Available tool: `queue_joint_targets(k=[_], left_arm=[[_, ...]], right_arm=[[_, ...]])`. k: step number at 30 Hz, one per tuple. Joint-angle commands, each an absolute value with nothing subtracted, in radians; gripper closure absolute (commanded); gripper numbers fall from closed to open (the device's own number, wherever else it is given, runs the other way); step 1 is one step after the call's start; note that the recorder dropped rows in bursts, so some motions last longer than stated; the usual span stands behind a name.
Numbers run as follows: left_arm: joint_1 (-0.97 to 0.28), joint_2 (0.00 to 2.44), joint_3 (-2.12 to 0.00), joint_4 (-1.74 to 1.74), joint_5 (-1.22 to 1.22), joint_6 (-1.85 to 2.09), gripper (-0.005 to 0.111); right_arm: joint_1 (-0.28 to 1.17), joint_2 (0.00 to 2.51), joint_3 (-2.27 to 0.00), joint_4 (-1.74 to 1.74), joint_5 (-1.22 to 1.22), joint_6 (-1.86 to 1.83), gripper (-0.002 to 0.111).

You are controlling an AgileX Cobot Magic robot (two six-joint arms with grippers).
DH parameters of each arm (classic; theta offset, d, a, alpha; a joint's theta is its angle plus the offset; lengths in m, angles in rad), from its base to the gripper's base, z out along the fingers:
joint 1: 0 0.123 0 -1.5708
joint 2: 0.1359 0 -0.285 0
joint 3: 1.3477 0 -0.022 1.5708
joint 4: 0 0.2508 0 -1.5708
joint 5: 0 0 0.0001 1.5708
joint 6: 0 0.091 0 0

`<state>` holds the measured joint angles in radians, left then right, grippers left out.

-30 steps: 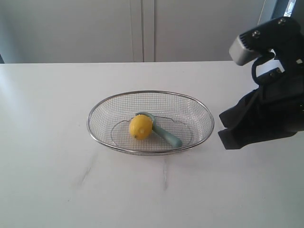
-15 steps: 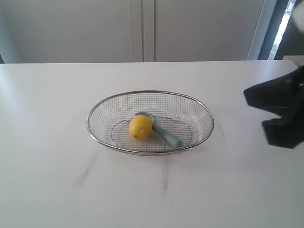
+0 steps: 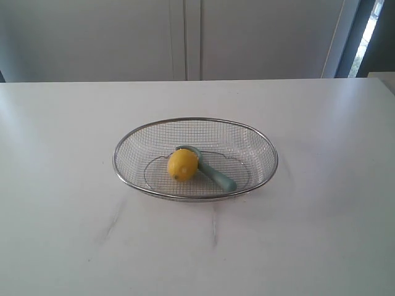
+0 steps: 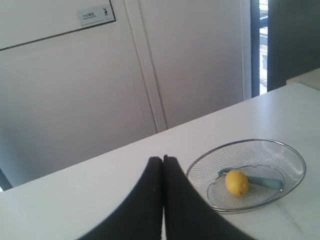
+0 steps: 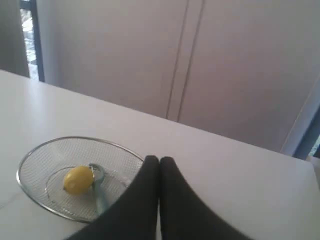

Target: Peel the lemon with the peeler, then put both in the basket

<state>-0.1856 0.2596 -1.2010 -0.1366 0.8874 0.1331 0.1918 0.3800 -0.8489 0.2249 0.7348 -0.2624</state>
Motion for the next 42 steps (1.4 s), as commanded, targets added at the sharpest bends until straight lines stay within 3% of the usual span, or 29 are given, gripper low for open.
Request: queue_joint_targets(k=[1, 17, 34, 42], left_arm=[[-0.156, 0.222, -1.198, -0.144, 0.891, 0.132, 0.107], [-0.156, 0.227, -1.117, -0.144, 0.855, 0.132, 0.107], [-0.156, 0.145, -0.520, -0.144, 0.824, 0.132, 0.107], [-0.151, 0.002, -0.297, -0.148, 0.496, 0.132, 0.107]], right_arm=[[0.126, 0.317, -0.845, 0.222, 0.737, -0.258, 0.108], [0.122, 0.270, -0.847, 0.222, 0.737, -0.258, 0.108], [0.122, 0.269, -0.847, 0.222, 0.740, -0.258, 0.108], [0.122, 0.270, -0.825, 0.222, 0.731, -0.258, 0.108]])
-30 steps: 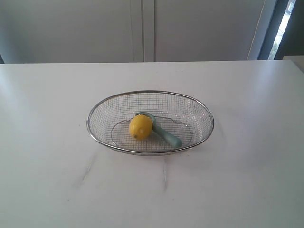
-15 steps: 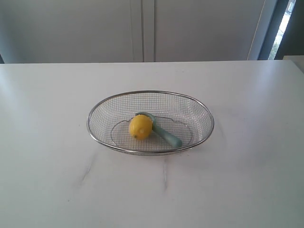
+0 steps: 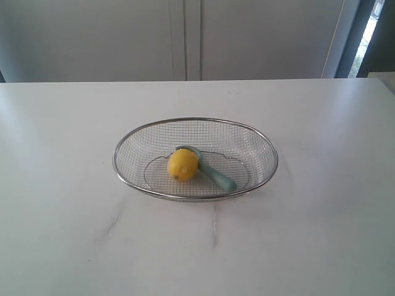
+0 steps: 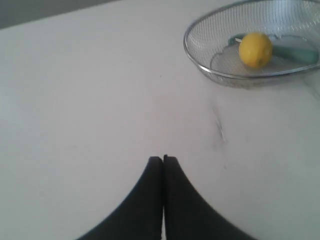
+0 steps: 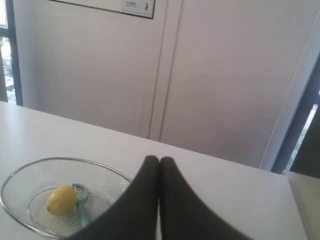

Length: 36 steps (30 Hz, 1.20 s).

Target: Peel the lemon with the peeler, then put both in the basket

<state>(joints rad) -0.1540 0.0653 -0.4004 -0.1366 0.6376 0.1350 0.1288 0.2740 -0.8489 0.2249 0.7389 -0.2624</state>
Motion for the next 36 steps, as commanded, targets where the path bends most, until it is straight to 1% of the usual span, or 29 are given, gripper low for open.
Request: queue_joint_targets(k=[1, 11, 16, 21, 27, 32, 36], left_arm=[[-0.151, 0.000, -0.270, -0.148, 0.473, 0.132, 0.107], [-0.151, 0.000, -0.001, -0.148, 0.359, 0.132, 0.107], [-0.151, 0.000, 0.000, -0.148, 0.196, 0.132, 0.107], [-0.151, 0.000, 0.000, -0.148, 0.175, 0.132, 0.107], [-0.151, 0.000, 0.000, -0.148, 0.175, 0.132, 0.107], [-0.151, 0.000, 0.000, -0.148, 0.175, 0.132, 0.107], [-0.151, 0.000, 0.000, -0.146, 0.175, 0.132, 0.107]], right_arm=[[0.122, 0.270, -0.813, 0.222, 0.731, -0.258, 0.108], [0.119, 0.200, -0.660, 0.222, 0.738, -0.258, 0.108], [0.119, 0.116, -0.544, 0.222, 0.736, -0.258, 0.108], [0.119, 0.050, -0.438, 0.222, 0.734, -0.258, 0.108], [0.119, 0.002, -0.322, 0.224, 0.552, -0.256, 0.108], [0.119, 0.000, -0.195, 0.224, 0.522, -0.256, 0.108], [0.119, 0.000, -0.081, 0.220, 0.268, -0.256, 0.108]])
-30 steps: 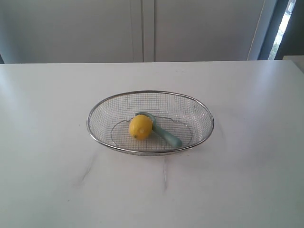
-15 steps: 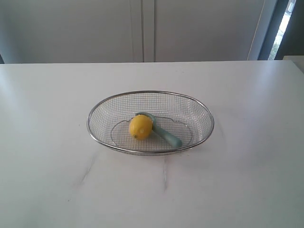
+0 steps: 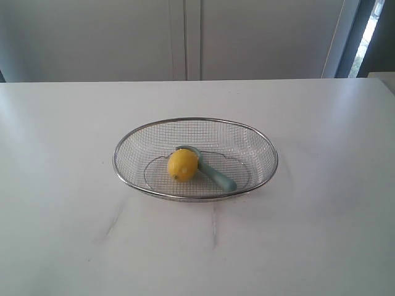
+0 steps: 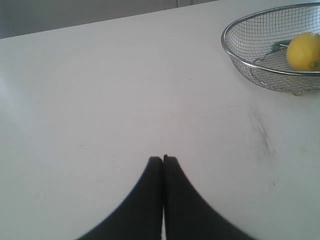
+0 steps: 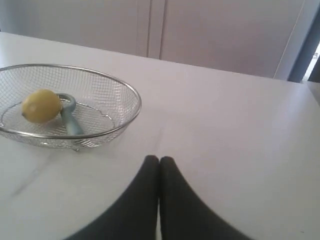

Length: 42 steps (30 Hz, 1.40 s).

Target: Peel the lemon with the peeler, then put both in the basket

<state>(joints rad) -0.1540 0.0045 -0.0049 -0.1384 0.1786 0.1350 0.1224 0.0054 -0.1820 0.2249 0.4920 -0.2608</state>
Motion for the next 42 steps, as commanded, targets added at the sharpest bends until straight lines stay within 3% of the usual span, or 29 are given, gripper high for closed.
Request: queue_joint_targets(k=[1, 5, 7, 10, 19, 42], left_arm=[[-0.149, 0.000, 0.000, -0.146, 0.175, 0.132, 0.107], [-0.115, 0.000, 0.000, -0.144, 0.175, 0.132, 0.107], [-0.091, 0.000, 0.000, -0.135, 0.175, 0.132, 0.107], [-0.062, 0.000, 0.000, -0.113, 0.175, 0.132, 0.107], [-0.060, 0.000, 0.000, -0.110, 0.175, 0.134, 0.107], [-0.060, 0.000, 0.000, -0.110, 0.175, 0.135, 0.107]], right_arm=[[0.119, 0.000, -0.060, 0.220, 0.235, -0.256, 0.108], [0.119, 0.000, 0.000, 0.216, 0.195, -0.256, 0.108], [0.119, 0.000, 0.000, 0.186, 0.318, -0.256, 0.108], [0.100, 0.000, 0.000, 0.175, 0.312, -0.256, 0.108], [-0.069, 0.000, 0.000, 0.130, 0.312, -0.256, 0.108], [-0.071, 0.000, 0.000, 0.130, 0.312, -0.256, 0.108]])
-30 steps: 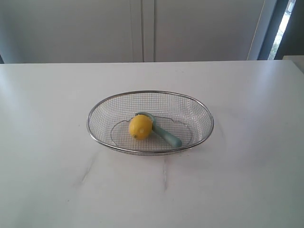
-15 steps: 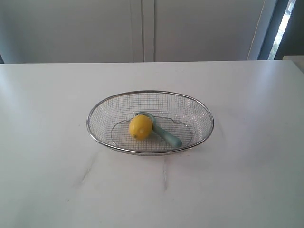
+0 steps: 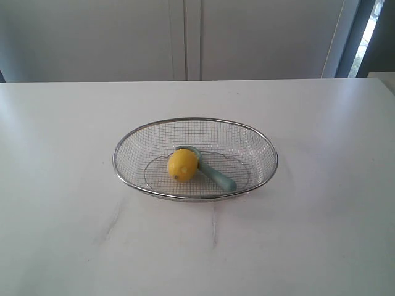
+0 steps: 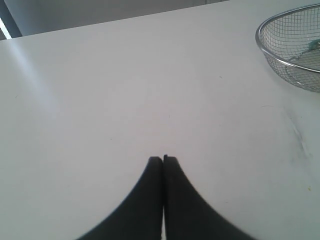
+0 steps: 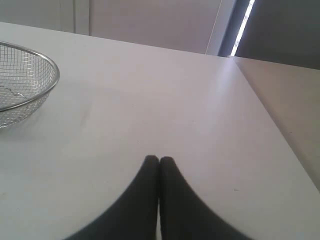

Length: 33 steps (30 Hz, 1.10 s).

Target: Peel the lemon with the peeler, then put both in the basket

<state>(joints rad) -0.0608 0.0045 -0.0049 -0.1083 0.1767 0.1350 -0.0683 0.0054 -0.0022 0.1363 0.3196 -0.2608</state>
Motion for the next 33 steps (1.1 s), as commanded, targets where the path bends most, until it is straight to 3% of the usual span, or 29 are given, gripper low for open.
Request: queue_joint_targets(k=[1, 21, 33], left_arm=[[-0.060, 0.000, 0.000, -0.110, 0.172, 0.135, 0.107], [-0.060, 0.000, 0.000, -0.110, 0.210, 0.135, 0.107], [-0.060, 0.000, 0.000, -0.110, 0.210, 0.135, 0.107]], right_arm=[[-0.071, 0.000, 0.000, 0.130, 0.312, -0.256, 0.108], [-0.071, 0.000, 0.000, 0.134, 0.314, -0.013, 0.108], [0.044, 0.000, 0.000, 0.134, 0.314, -0.013, 0.108]])
